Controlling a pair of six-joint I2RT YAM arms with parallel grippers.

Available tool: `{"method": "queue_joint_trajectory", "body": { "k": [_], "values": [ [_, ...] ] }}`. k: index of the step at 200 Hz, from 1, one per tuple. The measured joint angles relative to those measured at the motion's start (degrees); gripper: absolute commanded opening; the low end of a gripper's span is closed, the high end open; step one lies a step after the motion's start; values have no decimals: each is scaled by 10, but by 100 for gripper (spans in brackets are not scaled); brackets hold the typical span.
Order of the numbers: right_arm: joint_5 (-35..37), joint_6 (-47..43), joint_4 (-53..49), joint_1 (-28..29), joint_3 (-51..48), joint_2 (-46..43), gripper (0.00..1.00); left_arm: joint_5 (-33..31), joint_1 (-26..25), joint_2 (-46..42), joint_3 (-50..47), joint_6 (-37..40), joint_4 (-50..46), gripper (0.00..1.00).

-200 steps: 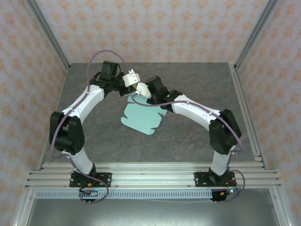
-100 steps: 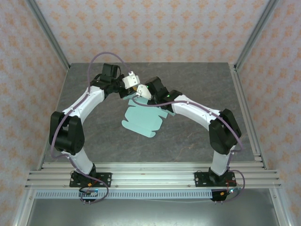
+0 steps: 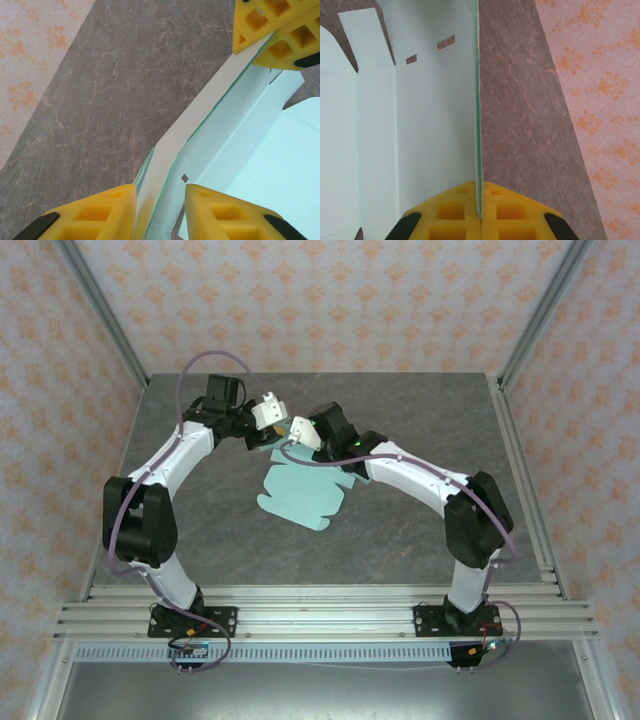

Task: Fold the paper box

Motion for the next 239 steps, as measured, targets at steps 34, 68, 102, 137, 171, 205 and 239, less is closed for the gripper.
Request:
{"method": "queue_joint_trajectory", "body": {
  "k": [34,68,102,137,171,205,239],
  "values": [
    [-4,2,0,0,0,0,2,5,0,1,-5,-16,13,26],
    [-7,2,0,0,0,0,3,-5,-4,1,-19,-33,46,31],
    [-9,3,0,0,0,0,4,-27,-13,2,-43,-58,95,30],
    [-6,9,2,0,0,0,5,-37,-16,4,-46,-73,114,6],
    [-1,19,9,-1,0,0,16,-38,-19,4,-50,-88,128,0],
    [1,36,7,0,-2,-11,45,-69,-24,-4,-89,-88,168,0],
    [-8,80,-12,-4,-12,-59,66,-93,-41,-6,-108,-95,198,0]
  ]
}}
